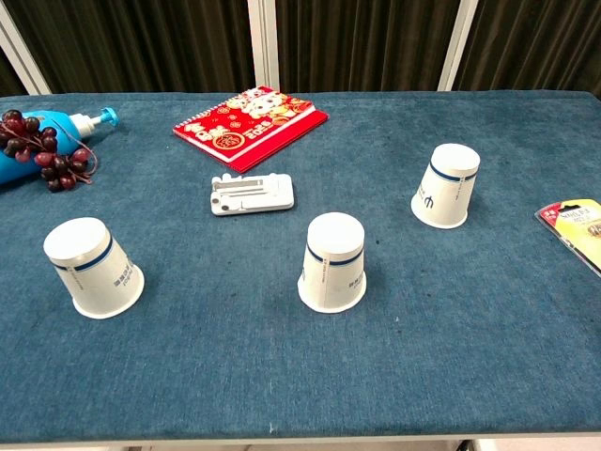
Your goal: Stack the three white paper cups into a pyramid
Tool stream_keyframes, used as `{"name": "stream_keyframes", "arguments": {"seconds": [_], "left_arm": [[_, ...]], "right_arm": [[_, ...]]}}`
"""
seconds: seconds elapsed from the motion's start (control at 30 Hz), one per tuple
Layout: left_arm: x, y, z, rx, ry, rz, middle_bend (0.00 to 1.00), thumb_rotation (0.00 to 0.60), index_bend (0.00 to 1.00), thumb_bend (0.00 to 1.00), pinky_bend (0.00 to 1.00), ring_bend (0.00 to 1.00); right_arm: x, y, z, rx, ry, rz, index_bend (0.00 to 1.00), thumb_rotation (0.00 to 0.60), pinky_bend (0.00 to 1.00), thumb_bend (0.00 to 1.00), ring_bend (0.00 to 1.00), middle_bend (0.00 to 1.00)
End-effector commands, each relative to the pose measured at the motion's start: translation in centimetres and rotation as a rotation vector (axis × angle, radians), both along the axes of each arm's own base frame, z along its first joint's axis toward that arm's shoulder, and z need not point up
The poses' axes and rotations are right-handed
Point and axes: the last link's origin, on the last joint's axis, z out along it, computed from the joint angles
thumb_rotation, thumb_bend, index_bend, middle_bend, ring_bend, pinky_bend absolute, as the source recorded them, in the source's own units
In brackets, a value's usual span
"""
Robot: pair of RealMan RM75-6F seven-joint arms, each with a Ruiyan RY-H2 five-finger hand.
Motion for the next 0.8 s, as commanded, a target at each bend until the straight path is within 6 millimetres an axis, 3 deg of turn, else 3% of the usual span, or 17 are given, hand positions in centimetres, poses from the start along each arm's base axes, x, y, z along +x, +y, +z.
{"name": "stream_keyframes", "arguments": {"seconds": [0.03, 0.2, 0.33, 0.63, 0.8], "left_arm": [[0.1, 0.0, -0.2, -0.012, -0.014, 0.000, 0.17, 0.600, 0.15, 0.11, 0.02, 0.05], [1.1, 0.6, -0.6, -0.039, -0.043, -0.043, 0.17, 0.600, 0.15, 0.11, 0.02, 0.05], [3.2, 1.6, -1.2, -0.090, -0.072, -0.132, 0.17, 0.600, 0.15, 0.11, 0.02, 0.05], [8.8, 3.5, -5.7, -0.341, -0.111, -0.337, 0.19, 0.598, 0.17, 0.11, 0.02, 0.06], [11.0, 3.8, -8.6, -0.456, -0.121, -0.392, 0.22, 0.541, 0.17, 0.11, 0.02, 0.10]], "right_arm": [[0.2, -0.1, -0.2, 0.006, -0.004, 0.004, 0.00, 0.600, 0.07, 0.07, 0.00, 0.01], [0.7, -0.2, 0.3, 0.021, -0.022, 0.005, 0.00, 0.600, 0.07, 0.07, 0.00, 0.01], [1.4, -0.4, 1.7, 0.011, -0.014, 0.014, 0.00, 0.600, 0.07, 0.07, 0.00, 0.01], [3.3, -1.0, 4.0, -0.025, 0.009, 0.040, 0.00, 0.600, 0.07, 0.07, 0.00, 0.02], [3.6, -1.1, 4.1, -0.026, 0.004, 0.046, 0.00, 0.600, 0.07, 0.07, 0.00, 0.03]]}}
